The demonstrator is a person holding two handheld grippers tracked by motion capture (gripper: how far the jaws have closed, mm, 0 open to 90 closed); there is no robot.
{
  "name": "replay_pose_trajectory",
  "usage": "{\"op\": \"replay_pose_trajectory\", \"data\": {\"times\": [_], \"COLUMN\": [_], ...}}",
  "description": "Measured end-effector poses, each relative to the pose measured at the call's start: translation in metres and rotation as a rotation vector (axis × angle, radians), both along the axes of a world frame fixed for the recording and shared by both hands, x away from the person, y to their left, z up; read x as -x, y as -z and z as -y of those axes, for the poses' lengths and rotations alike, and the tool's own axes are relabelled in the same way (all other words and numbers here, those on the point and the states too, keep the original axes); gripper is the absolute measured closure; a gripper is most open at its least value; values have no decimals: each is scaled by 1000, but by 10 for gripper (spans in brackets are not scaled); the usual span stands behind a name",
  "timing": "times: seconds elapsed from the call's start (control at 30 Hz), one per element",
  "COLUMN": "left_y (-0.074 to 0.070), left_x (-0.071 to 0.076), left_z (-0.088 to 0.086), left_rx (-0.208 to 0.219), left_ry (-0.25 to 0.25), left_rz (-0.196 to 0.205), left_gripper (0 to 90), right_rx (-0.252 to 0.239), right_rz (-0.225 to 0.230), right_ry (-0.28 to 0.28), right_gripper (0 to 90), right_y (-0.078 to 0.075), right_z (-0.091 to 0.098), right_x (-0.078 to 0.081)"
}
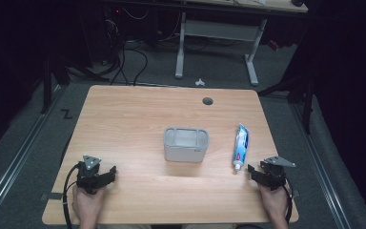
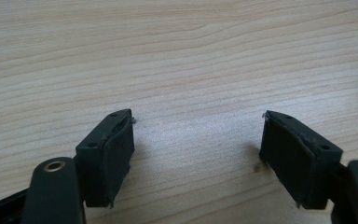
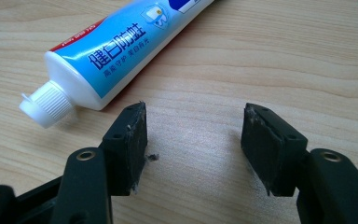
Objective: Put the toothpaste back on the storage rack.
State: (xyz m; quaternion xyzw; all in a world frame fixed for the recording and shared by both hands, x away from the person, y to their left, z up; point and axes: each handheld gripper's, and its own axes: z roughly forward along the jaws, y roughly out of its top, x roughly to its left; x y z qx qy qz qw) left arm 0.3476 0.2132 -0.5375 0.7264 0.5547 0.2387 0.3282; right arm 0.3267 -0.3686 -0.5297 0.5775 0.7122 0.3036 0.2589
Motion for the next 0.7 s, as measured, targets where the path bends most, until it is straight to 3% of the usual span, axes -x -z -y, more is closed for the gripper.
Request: {"op": "replay_pose_trajectory", "data": {"times": [0.7], "left_y": [0], "left_x": [0], "left_z": [0], "left_rx": [1], "left_ry": [3], "left_rz": [0], "left_gripper": [264], "right_rx": [-1], "right_rz": [-4], "right_ry": [-3], "right_gripper": [390], "right_y": [0], "right_z": [0], "right_x": [0]}}
